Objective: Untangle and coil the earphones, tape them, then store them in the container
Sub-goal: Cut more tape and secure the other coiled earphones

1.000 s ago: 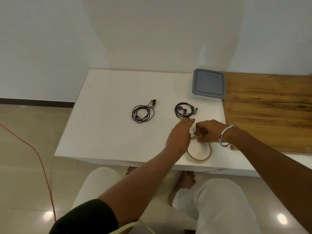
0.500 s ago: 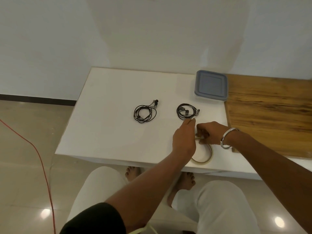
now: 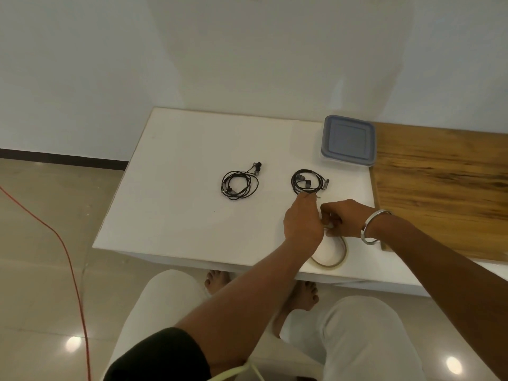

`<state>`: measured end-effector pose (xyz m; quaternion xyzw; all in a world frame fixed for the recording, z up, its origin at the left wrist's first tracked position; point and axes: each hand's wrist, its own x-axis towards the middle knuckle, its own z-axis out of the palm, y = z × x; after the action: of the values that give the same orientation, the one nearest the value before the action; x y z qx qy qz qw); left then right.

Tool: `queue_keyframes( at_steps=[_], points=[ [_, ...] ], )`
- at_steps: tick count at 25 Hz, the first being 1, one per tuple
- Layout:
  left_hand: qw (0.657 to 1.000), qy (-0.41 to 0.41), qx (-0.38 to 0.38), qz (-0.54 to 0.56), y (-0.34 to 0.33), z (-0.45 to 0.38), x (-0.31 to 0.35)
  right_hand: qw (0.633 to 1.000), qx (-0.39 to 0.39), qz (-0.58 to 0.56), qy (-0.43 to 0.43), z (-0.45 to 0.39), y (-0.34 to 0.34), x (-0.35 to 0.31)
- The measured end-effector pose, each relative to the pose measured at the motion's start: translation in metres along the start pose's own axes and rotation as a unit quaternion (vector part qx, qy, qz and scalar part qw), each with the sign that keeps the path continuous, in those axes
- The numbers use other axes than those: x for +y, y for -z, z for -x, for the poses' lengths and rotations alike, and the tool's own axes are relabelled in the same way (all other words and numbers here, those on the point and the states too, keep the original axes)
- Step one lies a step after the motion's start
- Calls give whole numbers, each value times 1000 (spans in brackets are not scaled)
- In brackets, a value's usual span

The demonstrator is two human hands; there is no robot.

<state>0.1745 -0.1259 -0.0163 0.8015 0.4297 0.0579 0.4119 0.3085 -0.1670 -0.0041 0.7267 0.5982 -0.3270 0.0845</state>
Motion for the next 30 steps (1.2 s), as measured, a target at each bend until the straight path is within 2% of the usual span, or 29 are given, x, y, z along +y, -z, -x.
queue_keyframes(
  at_steps=[8,16,24,28,30],
  points=[
    [985,33,60,160,2,-1,-28,999,17,-42,8,1,-2,5],
    [996,10,22,84,9,-7,-31,1000,-1,-12,11,-2,-1,3],
    [992,67,24,106,10,-13,-24,1000,-14,-15,-3,-3,-1,3],
    [990,63,26,126,14,-10,-40,996,77,-39,-21,-9,-5,-2],
    [990,52,17,129,19,-7,-45,994,95,-30,-43,-18,-10,-12]
  ],
)
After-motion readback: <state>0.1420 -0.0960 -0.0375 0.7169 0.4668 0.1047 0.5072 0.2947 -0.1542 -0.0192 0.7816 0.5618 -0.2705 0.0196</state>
